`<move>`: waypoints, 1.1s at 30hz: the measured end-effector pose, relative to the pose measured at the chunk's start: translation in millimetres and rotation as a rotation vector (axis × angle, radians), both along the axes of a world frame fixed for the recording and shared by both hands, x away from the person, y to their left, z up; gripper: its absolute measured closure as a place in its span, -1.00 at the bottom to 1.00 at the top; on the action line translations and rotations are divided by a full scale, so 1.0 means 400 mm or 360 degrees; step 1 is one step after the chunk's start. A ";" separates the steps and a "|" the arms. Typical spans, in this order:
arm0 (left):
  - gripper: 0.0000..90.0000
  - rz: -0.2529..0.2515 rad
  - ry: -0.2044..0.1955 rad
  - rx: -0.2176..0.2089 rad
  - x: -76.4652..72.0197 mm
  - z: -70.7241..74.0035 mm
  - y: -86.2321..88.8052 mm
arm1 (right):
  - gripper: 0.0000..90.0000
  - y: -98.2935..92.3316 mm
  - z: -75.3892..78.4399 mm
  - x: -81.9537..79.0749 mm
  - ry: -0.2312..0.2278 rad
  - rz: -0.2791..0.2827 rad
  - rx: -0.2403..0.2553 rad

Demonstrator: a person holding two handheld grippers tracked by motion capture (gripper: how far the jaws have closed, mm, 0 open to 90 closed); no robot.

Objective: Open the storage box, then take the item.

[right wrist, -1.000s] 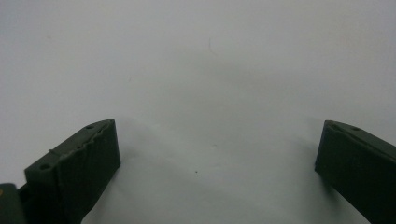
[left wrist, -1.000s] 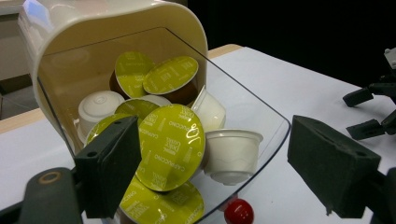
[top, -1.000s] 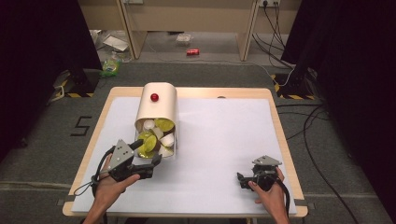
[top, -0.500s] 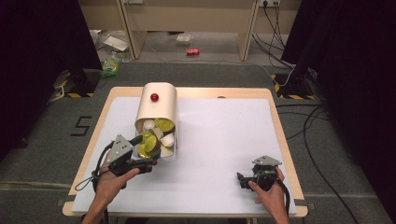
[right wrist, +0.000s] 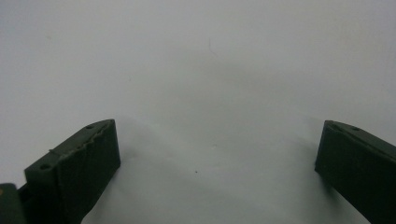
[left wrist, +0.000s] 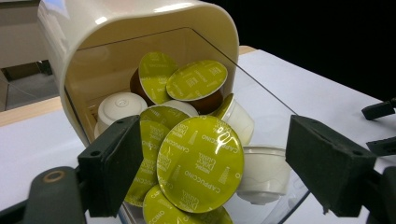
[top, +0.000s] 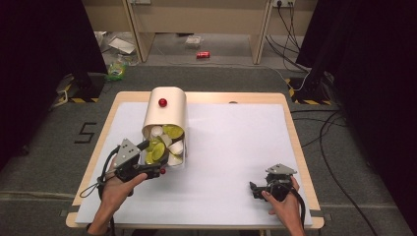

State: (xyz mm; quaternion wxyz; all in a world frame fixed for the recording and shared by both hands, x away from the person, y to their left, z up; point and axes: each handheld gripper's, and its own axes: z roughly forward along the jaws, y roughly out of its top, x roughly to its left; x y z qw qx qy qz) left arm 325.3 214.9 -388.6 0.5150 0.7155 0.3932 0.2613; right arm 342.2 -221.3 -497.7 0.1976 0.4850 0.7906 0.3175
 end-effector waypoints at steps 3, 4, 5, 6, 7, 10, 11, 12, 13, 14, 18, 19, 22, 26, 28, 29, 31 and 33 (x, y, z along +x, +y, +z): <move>-0.58 0.0001 0.0006 -0.0001 0.002 -0.001 -0.001 | -0.99 0.000 0.000 0.000 0.0000 -0.0002 0.0001; -0.57 0.0001 0.0008 0.0003 0.003 -0.002 -0.002 | -0.99 0.000 0.000 0.000 0.0000 -0.0002 0.0001; -0.57 0.0003 0.0008 0.0007 0.004 -0.002 -0.003 | -0.99 0.000 0.000 0.000 -0.0001 0.0000 -0.0001; -0.57 0.0000 0.0013 0.0009 0.006 -0.004 -0.005 | -0.99 0.000 0.000 0.000 -0.0001 0.0000 -0.0002; -0.57 0.0001 0.0011 0.0013 0.006 -0.005 -0.006 | -0.99 0.000 0.000 0.000 -0.0001 0.0000 -0.0001; -0.56 -0.0001 0.0020 0.0024 0.009 -0.009 -0.009 | -0.99 0.000 0.000 0.000 0.0000 -0.0001 0.0000; -0.55 -0.0001 0.0020 0.0024 0.009 -0.009 -0.009 | -0.99 0.000 0.000 0.000 0.0000 -0.0001 0.0000; -0.55 0.0000 0.0027 0.0030 0.010 -0.011 -0.009 | -0.99 0.000 0.000 0.000 0.0000 -0.0001 -0.0001; -0.54 -0.0001 0.0037 0.0033 0.011 -0.012 -0.008 | -0.99 0.000 0.000 0.000 0.0000 0.0000 0.0000; -0.54 -0.0001 0.0037 0.0033 0.011 -0.012 -0.008 | -0.99 0.000 0.000 0.000 0.0000 0.0000 0.0000; -0.53 -0.0009 0.0073 0.0057 0.013 -0.017 -0.009 | -0.99 0.000 0.000 0.000 -0.0001 -0.0001 -0.0001; -0.52 -0.0011 0.0073 0.0059 0.013 -0.017 -0.009 | -0.99 0.000 0.000 0.000 -0.0001 -0.0001 -0.0001; -0.49 -0.0004 0.0078 0.0061 0.015 -0.017 -0.010 | -0.99 0.000 0.000 0.000 -0.0001 -0.0001 -0.0003; -0.44 0.0014 0.0069 0.0094 0.016 -0.019 -0.013 | -0.99 0.000 0.000 0.000 -0.0001 -0.0001 -0.0002; -0.42 0.0008 0.0085 0.0112 0.017 -0.026 -0.019 | -0.99 0.000 0.000 0.000 -0.0001 -0.0001 -0.0002; -0.41 0.0020 0.0080 0.0124 0.018 -0.029 -0.020 | -0.99 0.000 0.000 0.000 -0.0001 -0.0001 -0.0003; -0.38 0.0026 0.0075 0.0136 0.019 -0.029 -0.020 | -0.99 0.000 0.000 0.000 -0.0001 -0.0001 -0.0003; -0.34 0.0030 0.0083 0.0134 0.019 -0.029 -0.019 | -0.99 0.000 0.000 0.000 -0.0001 -0.0001 -0.0001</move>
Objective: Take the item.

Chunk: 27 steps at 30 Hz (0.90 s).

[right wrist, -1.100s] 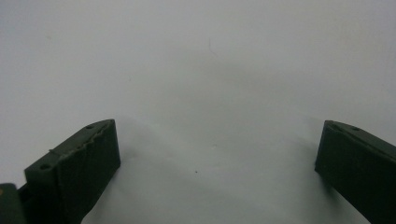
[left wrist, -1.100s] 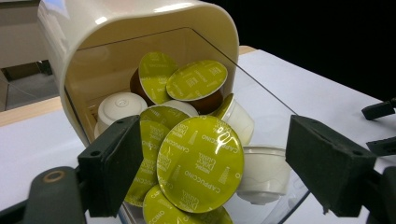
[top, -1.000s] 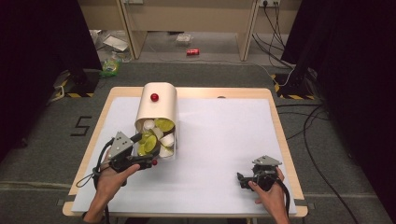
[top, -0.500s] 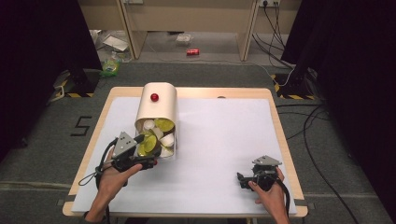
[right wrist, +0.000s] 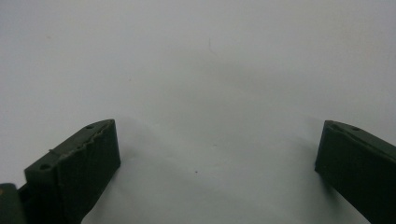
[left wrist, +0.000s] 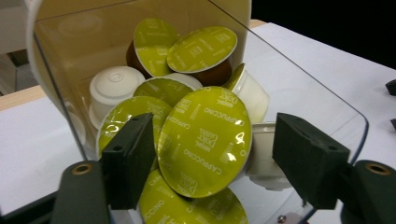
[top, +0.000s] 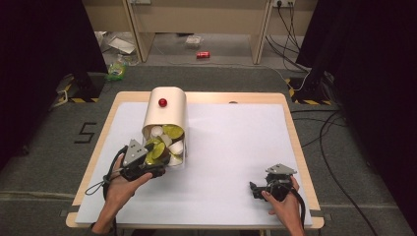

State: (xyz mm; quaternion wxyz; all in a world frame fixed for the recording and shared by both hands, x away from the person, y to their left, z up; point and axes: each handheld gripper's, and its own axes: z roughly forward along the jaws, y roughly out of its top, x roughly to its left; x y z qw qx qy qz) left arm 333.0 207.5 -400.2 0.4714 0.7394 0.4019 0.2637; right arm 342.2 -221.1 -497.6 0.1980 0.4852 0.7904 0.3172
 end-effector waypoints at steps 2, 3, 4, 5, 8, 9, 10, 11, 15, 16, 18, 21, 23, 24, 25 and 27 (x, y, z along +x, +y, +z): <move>-0.29 0.0005 -0.0003 0.0005 0.000 0.000 0.000 | -0.99 0.000 0.000 0.000 0.0000 0.0000 -0.0001; -0.28 0.0016 -0.0010 0.0017 0.000 -0.001 -0.001 | -0.99 0.000 0.000 0.000 0.0000 0.0001 -0.0002; -0.28 0.0016 -0.0010 0.0017 0.000 -0.001 -0.001 | -0.99 0.000 0.000 0.000 0.0000 0.0001 -0.0002; -0.25 0.0025 -0.0017 0.0033 -0.001 -0.001 -0.003 | -0.99 0.000 0.000 0.000 -0.0001 0.0001 -0.0002; -0.15 0.0044 -0.0039 0.0083 -0.001 -0.001 -0.004 | -0.99 0.000 0.000 0.000 -0.0001 0.0001 -0.0002; -0.10 0.0044 -0.0039 0.0083 -0.001 -0.001 -0.004 | -0.99 0.000 0.000 0.000 -0.0001 0.0001 -0.0002; -0.10 0.0039 -0.0035 0.0067 0.000 0.000 0.000 | -0.99 0.000 0.000 0.000 0.0000 0.0000 -0.0001; -0.07 0.0036 -0.0031 0.0058 0.000 0.000 0.003 | -0.99 0.000 0.000 0.000 0.0000 0.0000 -0.0001; 0.06 0.0018 -0.0062 0.0054 -0.008 0.006 -0.002 | -0.99 0.000 0.000 0.000 0.0000 0.0001 -0.0001; 0.09 0.0015 -0.0067 0.0048 -0.011 0.008 -0.003 | -0.99 0.000 0.000 0.000 -0.0001 0.0001 -0.0002; 0.15 0.0000 -0.0072 0.0041 -0.012 0.011 -0.002 | -0.99 0.000 0.000 0.000 -0.0001 0.0001 -0.0002; 0.19 -0.0007 -0.0071 -0.0025 -0.013 0.015 0.007 | -0.99 0.000 0.000 0.000 -0.0001 0.0001 -0.0002; 0.21 -0.0010 -0.0073 -0.0052 -0.013 0.016 0.011 | -0.99 0.000 0.000 0.000 -0.0001 0.0001 -0.0002; 0.22 0.0003 -0.0094 -0.0085 -0.014 0.020 0.020 | -0.99 0.000 0.000 0.000 -0.0001 0.0000 -0.0001; 0.22 0.0013 -0.0105 -0.0092 -0.015 0.022 0.023 | -0.99 0.000 0.000 0.000 -0.0001 0.0001 -0.0002; 0.24 0.0025 -0.0113 -0.0134 -0.018 0.026 0.028 | -0.99 0.000 0.000 0.000 -0.0001 0.0001 -0.0002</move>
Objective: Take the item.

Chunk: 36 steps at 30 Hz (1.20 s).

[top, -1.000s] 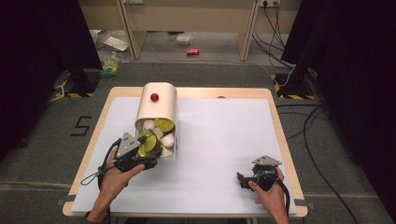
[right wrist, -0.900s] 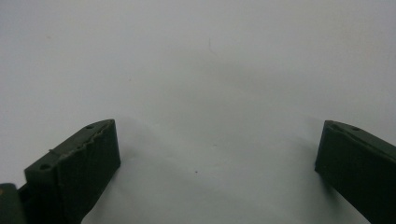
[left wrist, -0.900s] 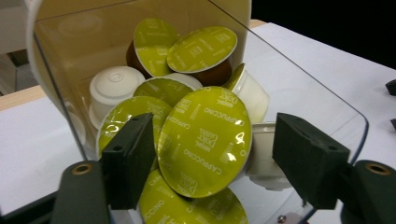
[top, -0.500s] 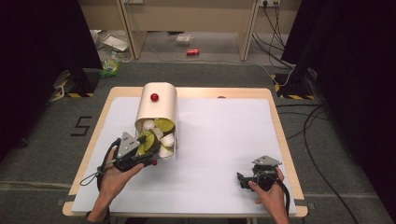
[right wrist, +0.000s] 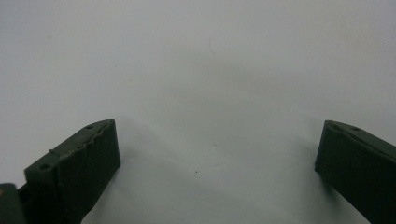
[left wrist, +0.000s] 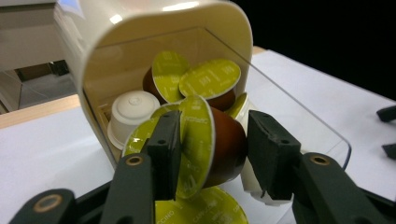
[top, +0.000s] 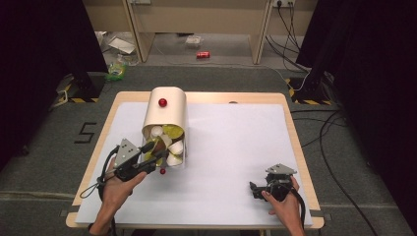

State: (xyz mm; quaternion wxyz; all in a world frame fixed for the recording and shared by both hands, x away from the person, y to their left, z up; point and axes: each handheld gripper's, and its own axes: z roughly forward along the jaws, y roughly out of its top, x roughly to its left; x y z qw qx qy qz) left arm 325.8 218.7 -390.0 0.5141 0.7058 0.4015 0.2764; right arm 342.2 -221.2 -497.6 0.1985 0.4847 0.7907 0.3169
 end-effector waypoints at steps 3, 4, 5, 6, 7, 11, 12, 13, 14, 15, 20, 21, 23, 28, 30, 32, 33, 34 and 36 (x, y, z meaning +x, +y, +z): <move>0.26 0.0011 -0.0013 -0.0009 -0.002 0.005 0.007 | -0.99 0.000 0.000 0.000 0.0001 0.0000 0.0001; 0.26 0.0009 -0.0013 -0.0018 -0.002 0.005 0.008 | -0.99 0.000 0.000 0.000 0.0000 0.0000 0.0000; 0.27 0.0004 -0.0011 -0.0022 -0.003 0.005 0.009 | -0.99 0.000 0.000 0.000 0.0000 0.0000 0.0000; 0.28 -0.0006 -0.0008 -0.0023 -0.004 0.005 0.010 | -0.99 0.000 0.000 0.000 0.0000 0.0000 0.0000; 0.29 -0.0020 -0.0001 -0.0026 -0.004 0.005 0.010 | -0.99 0.000 0.000 0.000 0.0000 0.0000 0.0000; 0.41 -0.0035 -0.0006 -0.0033 -0.005 0.006 0.008 | -0.99 0.000 0.000 0.000 0.0000 0.0000 0.0000; 0.41 -0.0040 -0.0005 -0.0033 -0.004 0.005 0.007 | -0.99 0.000 0.000 0.000 0.0000 0.0000 0.0000; 0.41 -0.0043 -0.0004 -0.0032 -0.003 0.005 0.007 | -0.99 0.000 0.000 0.000 0.0000 0.0000 0.0000; 0.41 -0.0045 -0.0004 -0.0032 -0.003 0.006 0.008 | -0.99 0.000 0.000 0.000 0.0000 0.0000 0.0000; 0.41 -0.0045 -0.0002 -0.0034 -0.003 0.006 0.009 | -0.99 0.000 0.000 0.000 0.0000 0.0000 0.0000; 0.39 -0.0065 0.0034 -0.0059 0.001 0.004 0.014 | -0.99 0.000 0.000 0.000 0.0000 0.0000 0.0000; 0.37 -0.0069 0.0039 -0.0052 0.001 0.003 0.012 | -0.99 0.000 0.000 0.000 0.0000 0.0000 0.0000; 0.33 -0.0075 0.0047 -0.0052 0.004 -0.001 0.005 | -0.99 0.000 0.000 0.000 0.0000 0.0000 0.0000; 0.28 -0.0114 0.0119 -0.0098 0.015 -0.008 0.003 | -0.99 0.000 0.000 0.000 0.0000 0.0000 0.0000; 0.29 -0.0117 0.0123 -0.0100 0.016 -0.009 0.003 | -0.99 0.000 0.000 0.000 0.0000 0.0000 0.0000; 0.31 -0.0128 0.0140 -0.0125 0.018 -0.008 0.007 | -0.99 0.000 0.000 0.000 0.0000 0.0000 0.0000; 0.34 -0.0130 0.0148 -0.0184 0.018 -0.005 0.016 | -0.99 0.000 0.000 0.000 0.0000 0.0000 0.0000; 0.36 -0.0138 0.0154 -0.0216 0.018 -0.003 0.022 | -0.99 0.000 0.000 0.000 0.0001 0.0000 0.0001; 0.37 -0.0147 0.0162 -0.0235 0.018 -0.002 0.025 | -0.99 0.000 0.000 0.000 0.0000 0.0000 0.0000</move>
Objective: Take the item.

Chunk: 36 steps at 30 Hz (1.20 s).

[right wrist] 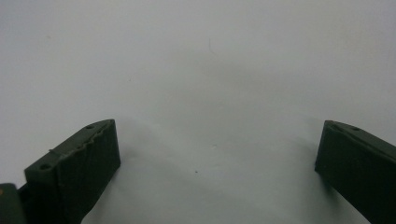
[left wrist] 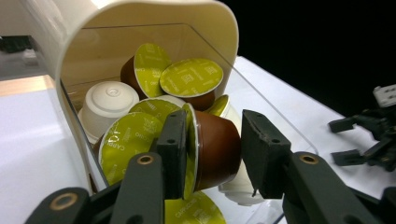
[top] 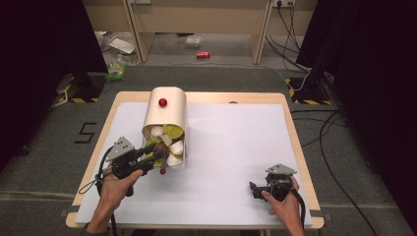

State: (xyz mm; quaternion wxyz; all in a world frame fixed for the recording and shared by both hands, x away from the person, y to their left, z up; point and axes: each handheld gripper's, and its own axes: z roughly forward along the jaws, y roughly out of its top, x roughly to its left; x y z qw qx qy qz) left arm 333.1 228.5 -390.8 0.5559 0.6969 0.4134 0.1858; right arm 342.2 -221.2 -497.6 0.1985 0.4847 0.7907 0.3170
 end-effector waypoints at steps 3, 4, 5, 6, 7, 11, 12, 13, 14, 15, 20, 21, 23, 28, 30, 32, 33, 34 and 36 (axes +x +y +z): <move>0.36 -0.0004 0.0019 -0.0024 0.004 -0.003 0.001 | -0.99 0.000 0.000 0.000 0.0001 -0.0001 0.0001; 0.34 -0.0005 0.0024 -0.0017 0.006 -0.005 -0.001 | -0.99 0.000 0.000 0.000 0.0000 0.0000 0.0000; 0.32 -0.0006 0.0026 0.0000 0.008 -0.007 -0.004 | -0.99 0.000 0.000 0.000 0.0000 -0.0001 0.0000; 0.29 -0.0006 0.0026 0.0000 0.008 -0.007 -0.004 | -0.99 0.000 0.000 0.000 0.0000 -0.0001 0.0000; 0.26 0.0006 0.0018 0.0057 0.008 -0.010 -0.012 | -0.99 0.000 0.000 0.000 0.0000 0.0000 0.0000; 0.12 0.0023 -0.0008 0.0132 0.001 -0.009 -0.026 | -0.99 0.000 0.000 0.000 0.0001 -0.0001 0.0001; 0.09 0.0021 -0.0010 0.0131 -0.001 -0.008 -0.029 | -0.99 0.000 0.000 0.000 0.0000 -0.0001 0.0002; 0.05 0.0021 -0.0010 0.0131 -0.001 -0.008 -0.029 | -0.99 0.000 0.000 0.000 0.0000 -0.0001 0.0002; 0.01 0.0013 -0.0013 0.0148 -0.003 -0.006 -0.034 | -0.99 0.000 0.000 0.000 0.0000 -0.0001 0.0000; -0.02 0.0011 -0.0012 0.0161 -0.003 -0.006 -0.036 | -0.99 0.000 0.000 0.000 -0.0001 0.0000 0.0000; -0.10 0.0031 -0.0002 0.0237 0.001 -0.010 -0.041 | -0.99 0.000 0.000 0.000 -0.0001 0.0000 0.0000; -0.07 0.0035 0.0009 0.0268 0.003 -0.012 -0.041 | -0.99 0.000 0.000 0.000 -0.0001 0.0000 0.0000; -0.01 0.0039 0.0020 0.0308 0.006 -0.018 -0.041 | -0.99 0.000 0.000 0.000 0.0001 -0.0001 0.0001; 0.07 0.0002 0.0065 0.0326 0.011 -0.020 -0.043 | -0.99 0.000 0.000 0.000 0.0000 -0.0001 0.0000; 0.08 -0.0008 0.0071 0.0328 0.012 -0.021 -0.042 | -0.99 0.000 0.000 0.000 -0.0001 0.0000 0.0000; 0.09 -0.0011 0.0071 0.0326 0.012 -0.021 -0.041 | -0.99 0.000 0.000 0.000 0.0000 -0.0001 0.0000; 0.10 -0.0009 0.0069 0.0324 0.012 -0.021 -0.041 | -0.99 0.000 0.000 0.000 0.0000 -0.0001 0.0001; 0.11 -0.0006 0.0065 0.0323 0.011 -0.021 -0.041 | -0.99 0.000 0.000 0.000 0.0000 -0.0001 0.0001; 0.12 0.0001 0.0048 0.0325 0.010 -0.022 -0.043 | -0.99 0.000 0.000 0.000 0.0001 -0.0001 0.0001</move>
